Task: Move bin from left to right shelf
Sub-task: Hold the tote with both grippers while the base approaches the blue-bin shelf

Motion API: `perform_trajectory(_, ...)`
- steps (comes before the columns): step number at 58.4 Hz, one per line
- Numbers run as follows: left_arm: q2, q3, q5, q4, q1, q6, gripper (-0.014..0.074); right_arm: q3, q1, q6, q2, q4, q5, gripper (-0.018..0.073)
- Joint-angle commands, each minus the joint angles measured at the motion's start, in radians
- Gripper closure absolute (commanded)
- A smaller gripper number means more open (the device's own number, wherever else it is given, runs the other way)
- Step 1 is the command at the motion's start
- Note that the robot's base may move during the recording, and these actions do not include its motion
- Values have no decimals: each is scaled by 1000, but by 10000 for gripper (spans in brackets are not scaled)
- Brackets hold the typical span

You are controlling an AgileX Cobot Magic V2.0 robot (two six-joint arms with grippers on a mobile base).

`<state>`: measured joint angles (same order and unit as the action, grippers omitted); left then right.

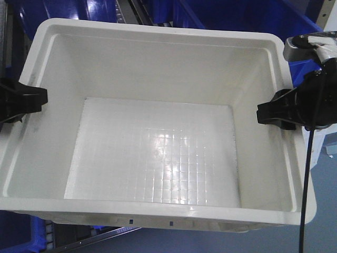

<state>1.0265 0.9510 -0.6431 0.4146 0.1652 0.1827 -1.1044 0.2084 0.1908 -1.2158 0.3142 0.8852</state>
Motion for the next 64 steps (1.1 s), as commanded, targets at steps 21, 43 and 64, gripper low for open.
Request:
perform_trajectory(21, -29, 38, 89, 108, 15, 18, 603, -45, 10, 41, 39, 115, -106, 564)
perform_trajectory(43, -29, 38, 89, 108, 15, 18, 603, -45, 10, 41, 39, 115, -106, 564)
perform_trajectory(64, -29, 38, 89, 108, 15, 18, 603, -45, 10, 41, 39, 115, -106, 564)
